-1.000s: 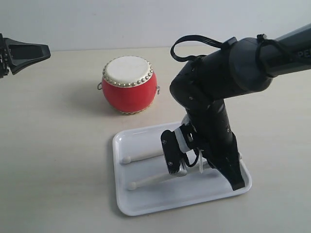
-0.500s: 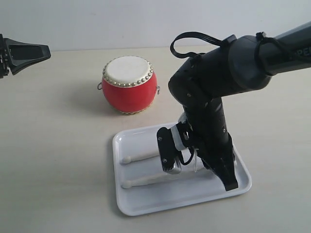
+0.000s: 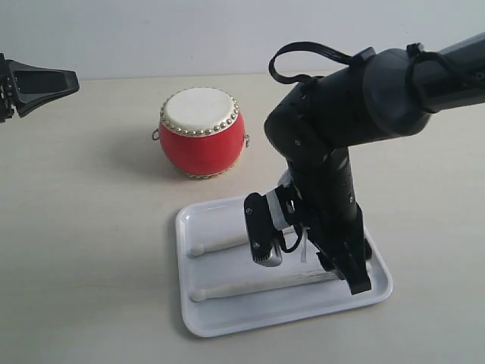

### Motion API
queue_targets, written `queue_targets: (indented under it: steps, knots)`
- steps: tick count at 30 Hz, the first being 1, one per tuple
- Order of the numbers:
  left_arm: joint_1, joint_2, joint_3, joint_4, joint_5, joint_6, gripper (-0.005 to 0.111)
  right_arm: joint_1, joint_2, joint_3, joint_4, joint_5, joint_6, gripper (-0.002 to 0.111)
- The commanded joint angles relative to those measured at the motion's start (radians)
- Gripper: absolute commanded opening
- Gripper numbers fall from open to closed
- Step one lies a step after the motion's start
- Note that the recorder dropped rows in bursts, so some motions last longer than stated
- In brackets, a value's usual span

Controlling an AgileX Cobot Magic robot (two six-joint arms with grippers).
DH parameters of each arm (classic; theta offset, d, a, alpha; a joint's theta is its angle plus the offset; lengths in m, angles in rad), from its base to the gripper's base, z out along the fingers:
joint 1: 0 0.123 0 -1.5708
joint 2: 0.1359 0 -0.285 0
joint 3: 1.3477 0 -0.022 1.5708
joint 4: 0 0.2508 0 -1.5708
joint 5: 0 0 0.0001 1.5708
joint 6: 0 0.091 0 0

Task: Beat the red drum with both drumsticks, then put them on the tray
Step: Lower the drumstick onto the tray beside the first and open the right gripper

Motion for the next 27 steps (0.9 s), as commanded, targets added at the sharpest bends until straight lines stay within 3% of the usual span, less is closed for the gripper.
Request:
queue_targets:
  steps: [1, 9, 15, 19, 22, 27]
  knots:
    - [0.001, -0.004, 0.001, -0.003, 0.010, -0.002, 0.000, 0.002, -0.067, -0.007, -0.009, -0.001, 0.043, 0.053]
    - [0.001, -0.004, 0.001, 0.012, 0.010, 0.015, 0.000, 0.002, -0.193, -0.007, -0.040, -0.003, 0.172, 0.050]
    - [-0.032, -0.041, 0.001, 0.066, -0.033, 0.013, 0.000, 0.002, -0.260, -0.007, -0.031, -0.007, 0.266, 0.034]
    - [-0.142, -0.110, 0.001, 0.156, -0.336, -0.046, 0.000, 0.002, -0.276, -0.007, -0.026, -0.041, 0.282, 0.015]
    - [-0.272, -0.160, 0.001, 0.261, -0.641, -0.144, 0.000, 0.000, -0.278, -0.007, -0.021, -0.100, 0.282, 0.002]
    - [-0.437, -0.198, 0.032, 0.383, -1.086, -0.249, 0.000, -0.042, -0.278, -0.007, 0.142, -0.236, 0.188, 0.000]
